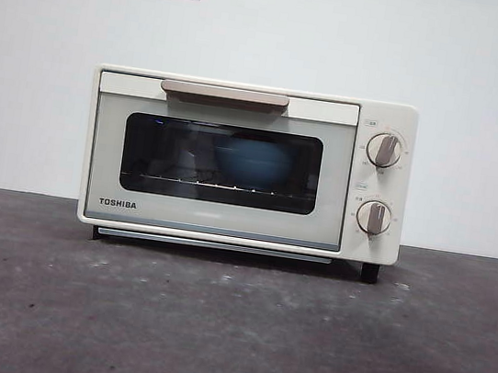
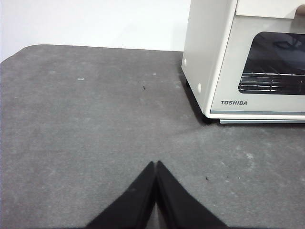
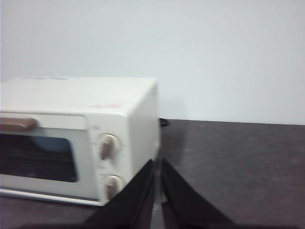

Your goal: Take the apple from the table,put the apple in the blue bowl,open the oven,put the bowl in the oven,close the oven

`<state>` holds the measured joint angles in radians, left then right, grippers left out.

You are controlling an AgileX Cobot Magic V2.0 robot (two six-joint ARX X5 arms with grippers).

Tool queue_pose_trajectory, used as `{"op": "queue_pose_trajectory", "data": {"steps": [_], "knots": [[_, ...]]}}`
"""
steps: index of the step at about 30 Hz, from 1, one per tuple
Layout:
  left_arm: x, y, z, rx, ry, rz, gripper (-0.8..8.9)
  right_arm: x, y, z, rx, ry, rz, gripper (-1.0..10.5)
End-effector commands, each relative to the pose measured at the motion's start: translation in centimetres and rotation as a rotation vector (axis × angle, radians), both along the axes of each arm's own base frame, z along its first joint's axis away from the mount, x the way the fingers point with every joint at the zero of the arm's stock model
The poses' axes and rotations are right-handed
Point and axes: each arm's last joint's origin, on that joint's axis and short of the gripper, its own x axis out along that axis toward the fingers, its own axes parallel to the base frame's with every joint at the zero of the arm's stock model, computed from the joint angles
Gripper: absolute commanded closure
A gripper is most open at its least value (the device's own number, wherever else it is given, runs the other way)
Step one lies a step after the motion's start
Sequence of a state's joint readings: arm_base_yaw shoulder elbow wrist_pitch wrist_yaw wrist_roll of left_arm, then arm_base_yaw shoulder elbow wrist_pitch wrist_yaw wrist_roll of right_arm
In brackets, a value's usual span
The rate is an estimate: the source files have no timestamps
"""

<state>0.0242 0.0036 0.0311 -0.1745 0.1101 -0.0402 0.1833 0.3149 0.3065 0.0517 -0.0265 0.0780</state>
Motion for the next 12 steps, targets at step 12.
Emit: {"op": "queue_pose_trajectory", "data": {"steps": [12], "knots": [[0.1, 0.0, -0.8, -0.003, 0.026, 0.002, 8.06, -1.1, -1.2, -5.8, -0.021, -0.045, -0.104, 9.4]]}}
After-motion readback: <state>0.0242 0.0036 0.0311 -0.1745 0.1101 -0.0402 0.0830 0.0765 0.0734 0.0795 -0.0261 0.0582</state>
